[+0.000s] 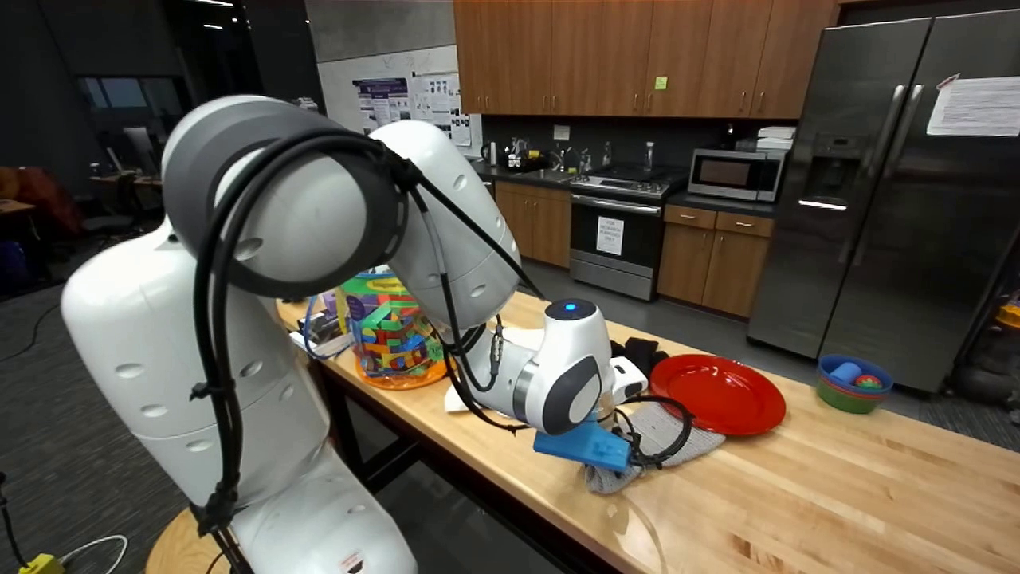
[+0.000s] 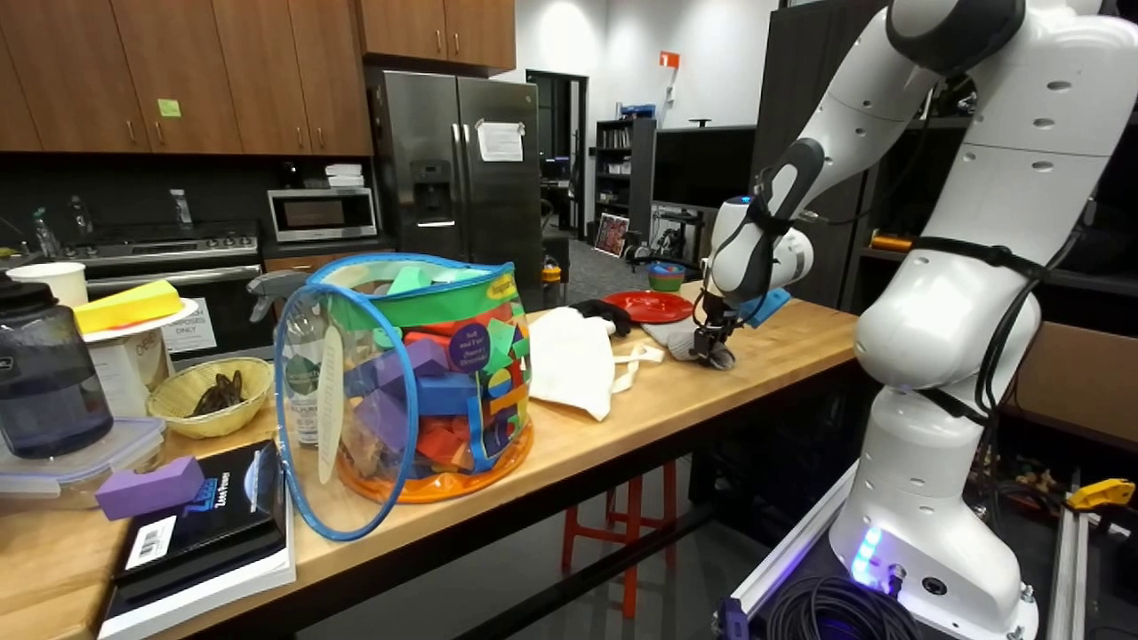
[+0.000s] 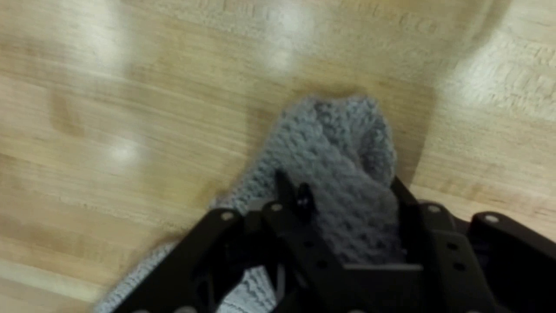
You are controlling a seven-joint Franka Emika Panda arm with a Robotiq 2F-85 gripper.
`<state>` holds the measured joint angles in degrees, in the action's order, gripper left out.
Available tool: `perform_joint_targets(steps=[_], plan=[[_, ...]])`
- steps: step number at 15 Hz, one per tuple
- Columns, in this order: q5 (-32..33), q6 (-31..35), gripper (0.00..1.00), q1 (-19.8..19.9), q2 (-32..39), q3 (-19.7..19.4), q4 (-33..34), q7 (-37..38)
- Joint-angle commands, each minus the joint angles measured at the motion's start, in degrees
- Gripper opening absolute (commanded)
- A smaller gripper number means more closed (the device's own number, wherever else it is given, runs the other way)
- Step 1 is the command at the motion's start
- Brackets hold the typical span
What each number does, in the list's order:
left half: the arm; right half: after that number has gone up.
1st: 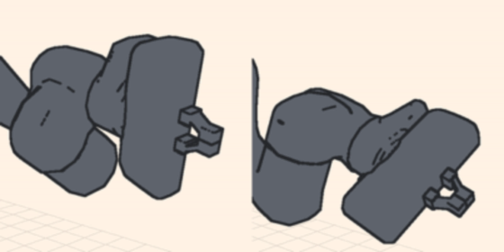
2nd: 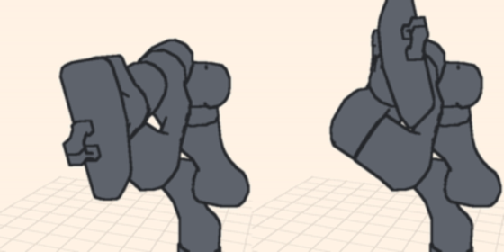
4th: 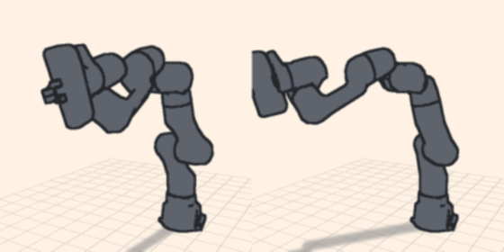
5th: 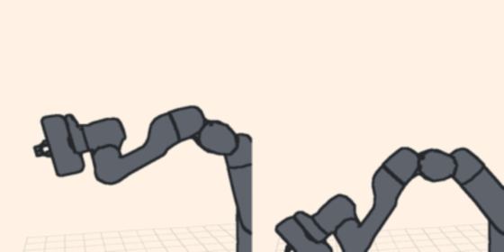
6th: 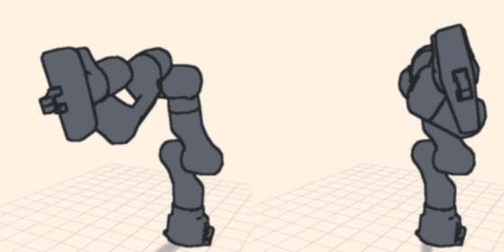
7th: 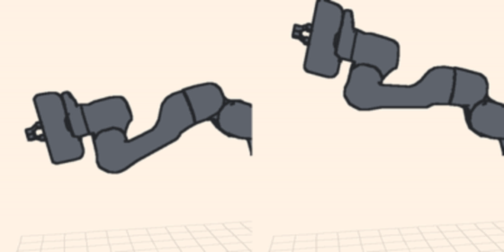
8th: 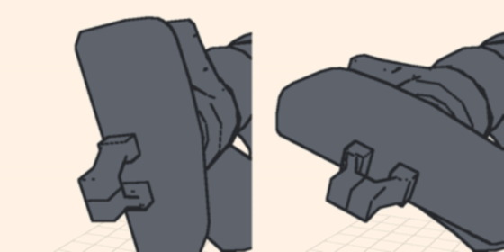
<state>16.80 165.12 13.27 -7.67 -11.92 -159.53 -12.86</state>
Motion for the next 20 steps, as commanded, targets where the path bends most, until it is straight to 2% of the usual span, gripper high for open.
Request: perform_joint_targets(steps=[1,3,4,7,8,11,14,20], plan=[[-2.2,3.4,0.2,-0.5,2.3,-1.2,0.0,-3.8],[-1.7,4.8,0.01,0.0,2.6,-1.2,0.1,-3.6],[-1.7,5.4,0.0,0.1,2.8,-1.4,0.2,-3.9],[-3.9,5.6,0.03,-0.8,2.8,-2.1,0.2,-5.6],[-6.7,4.9,0.04,-2.0,2.1,-2.9,0.2,-8.3],[-9.8,3.9,0.04,-2.1,-0.6,-4.5,0.5,-14.1],[-8.6,3.2,0.04,-1.0,-2.8,-5.5,1.7,-16.4],[-2.5,1.0,0.04,3.1,-8.1,-3.5,3.9,-9.1]])
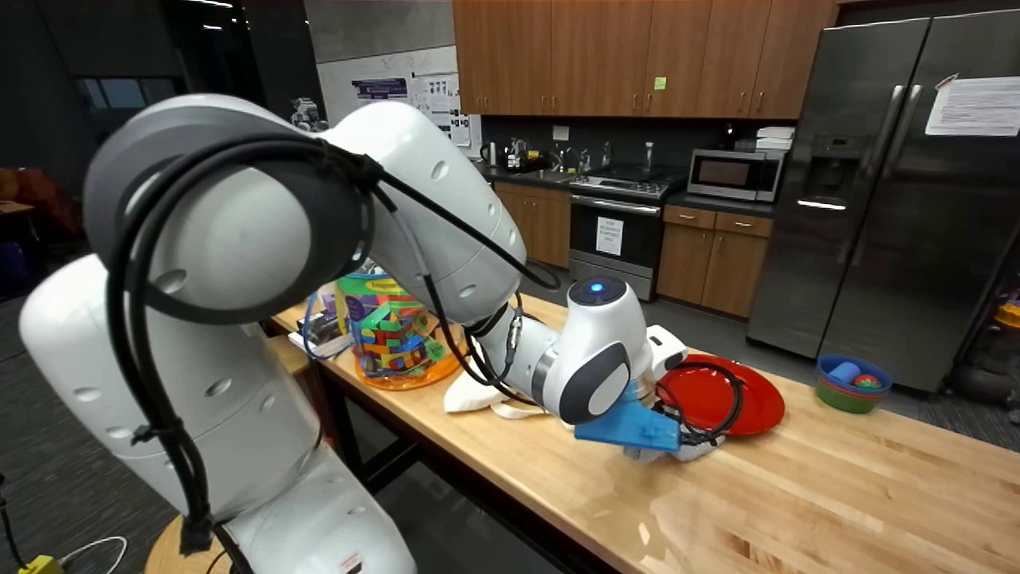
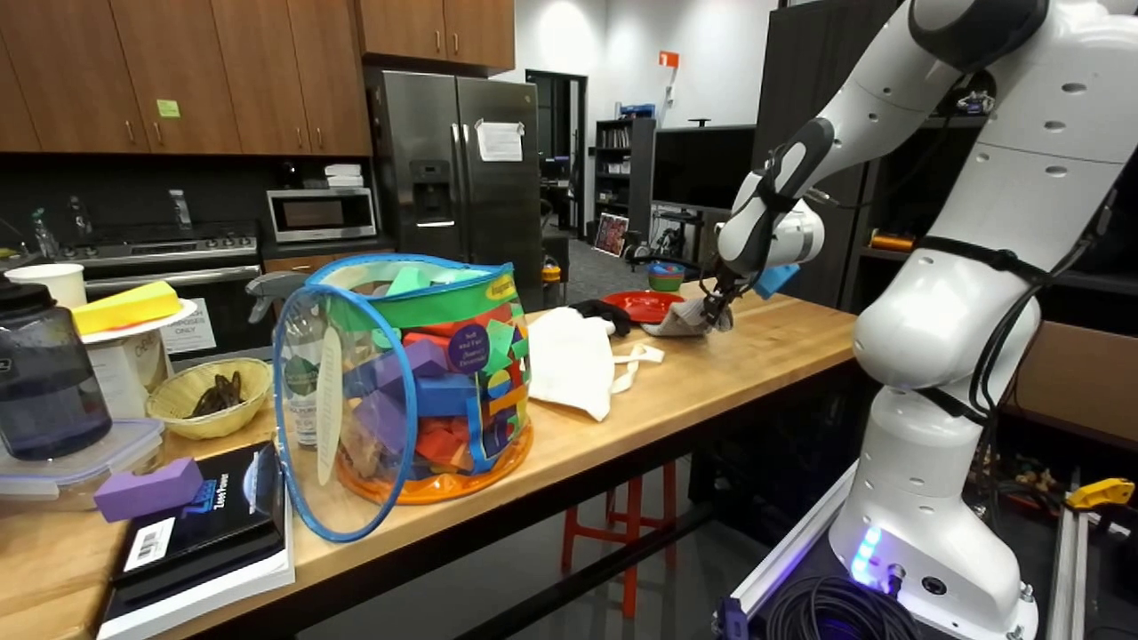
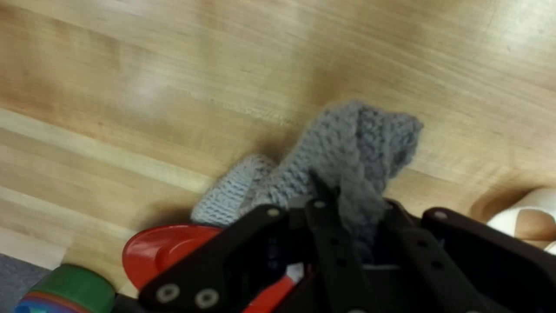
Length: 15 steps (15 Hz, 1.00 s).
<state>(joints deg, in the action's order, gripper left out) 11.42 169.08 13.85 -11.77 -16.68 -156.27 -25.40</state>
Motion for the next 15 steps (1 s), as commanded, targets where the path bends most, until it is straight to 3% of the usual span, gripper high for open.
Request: perform_joint_targets(steps=[1,10,15], plan=[[2.3,-4.9,0.04,2.2,-5.3,1.1,1.2,4.0],[1.1,-19.4,0.04,2.0,-8.7,2.8,13.6,13.1],[1.8,-22.1,0.04,2.1,-5.3,3.4,20.9,17.7]])
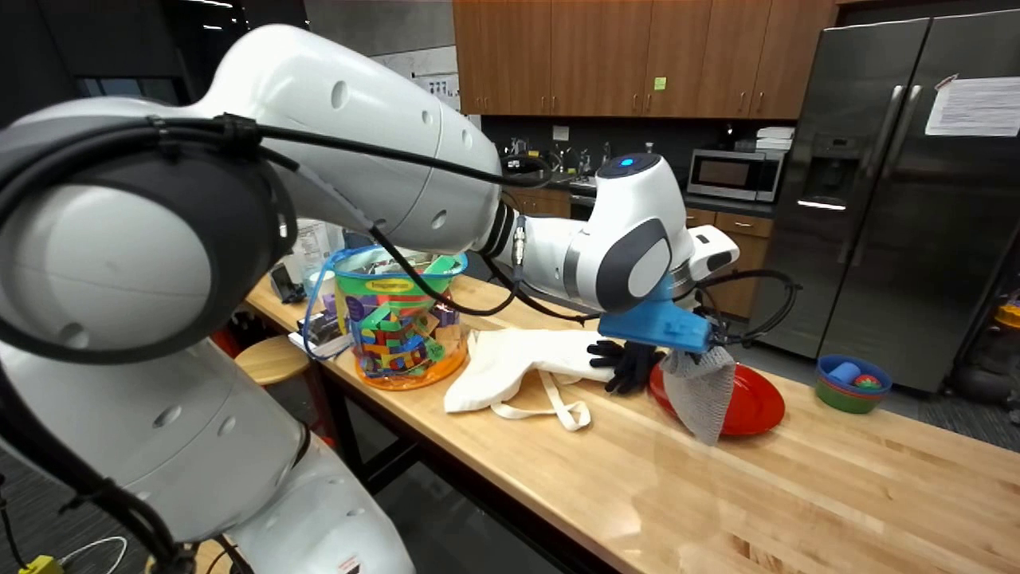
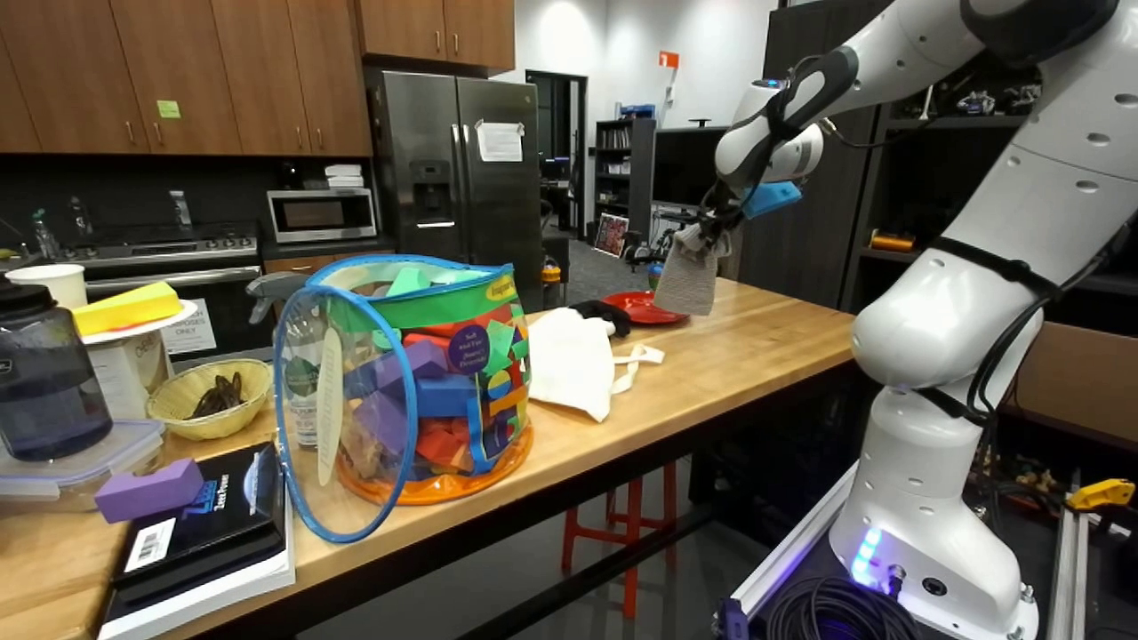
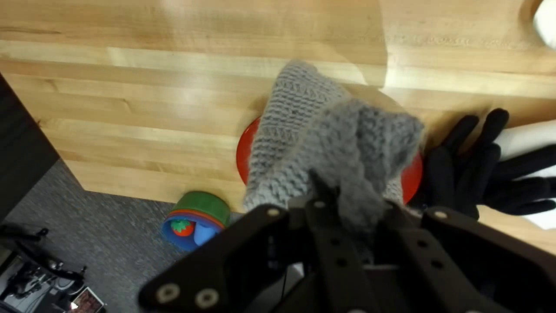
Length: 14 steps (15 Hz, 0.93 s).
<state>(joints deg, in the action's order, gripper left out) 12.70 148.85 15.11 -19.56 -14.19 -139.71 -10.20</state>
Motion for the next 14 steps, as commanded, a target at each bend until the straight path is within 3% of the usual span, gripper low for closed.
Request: perform_joint_targets(steps=[1,8,14], plan=[[0.3,-1.7,0.04,0.7,3.4,0.7,5.7,2.7],[0.1,1.8,0.04,0.3,12.0,-0.6,15.5,2.6],[1.2,10.5,0.04,0.0,21.0,-0.4,19.1,2.8]])
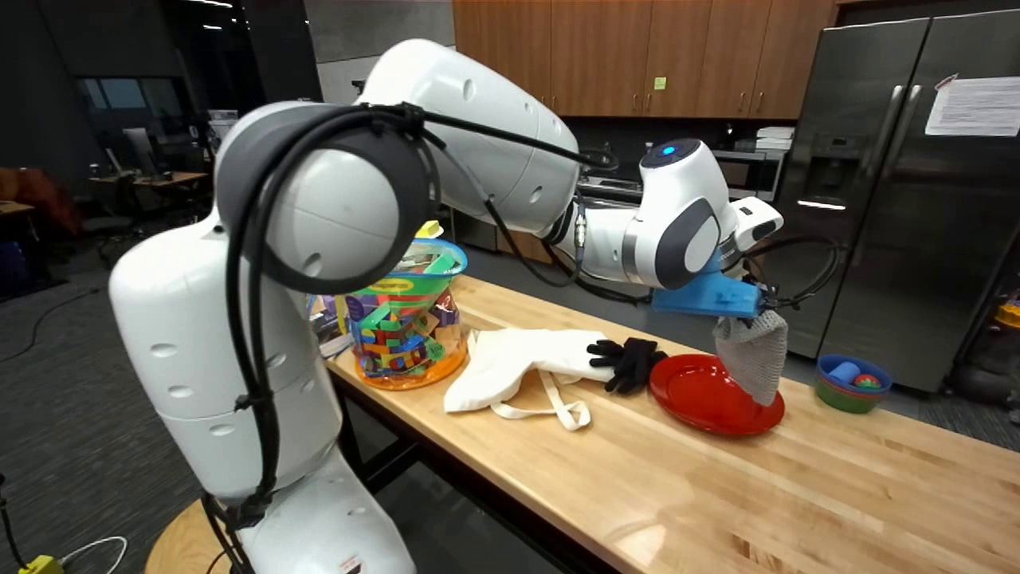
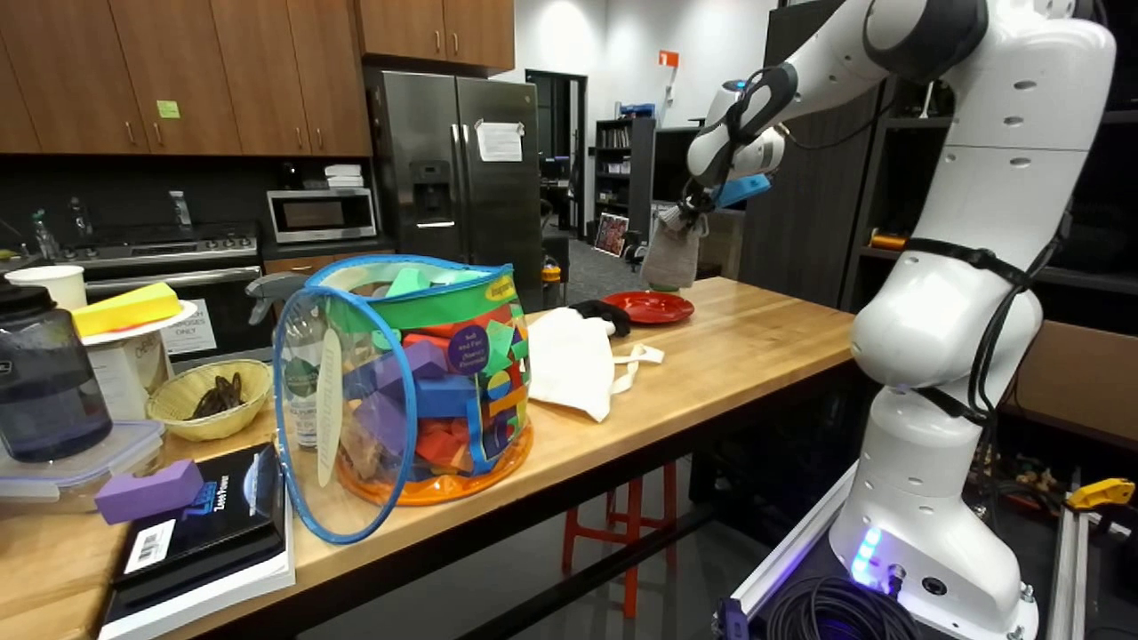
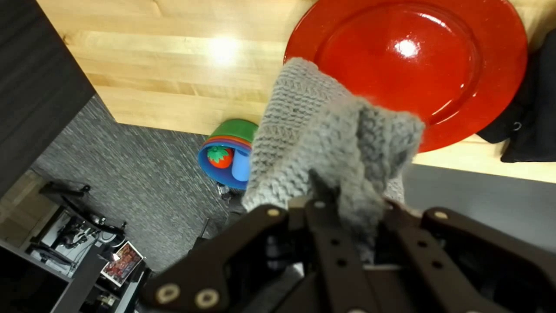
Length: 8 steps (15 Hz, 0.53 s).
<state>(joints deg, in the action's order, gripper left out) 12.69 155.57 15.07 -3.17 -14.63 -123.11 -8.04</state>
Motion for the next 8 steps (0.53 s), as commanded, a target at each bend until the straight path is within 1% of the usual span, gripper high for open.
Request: perform_joint_targets(steps=[1,5,8], plan=[[2.0,5.6,0.04,-0.1,5.9,0.1,2.1,0.7],[4.0,9.2,0.04,-1.2,10.5,0.4,0.1,-0.1],[2.5,9.8,0.04,-2.0,12.7,1.4,-1.6,-1.5]])
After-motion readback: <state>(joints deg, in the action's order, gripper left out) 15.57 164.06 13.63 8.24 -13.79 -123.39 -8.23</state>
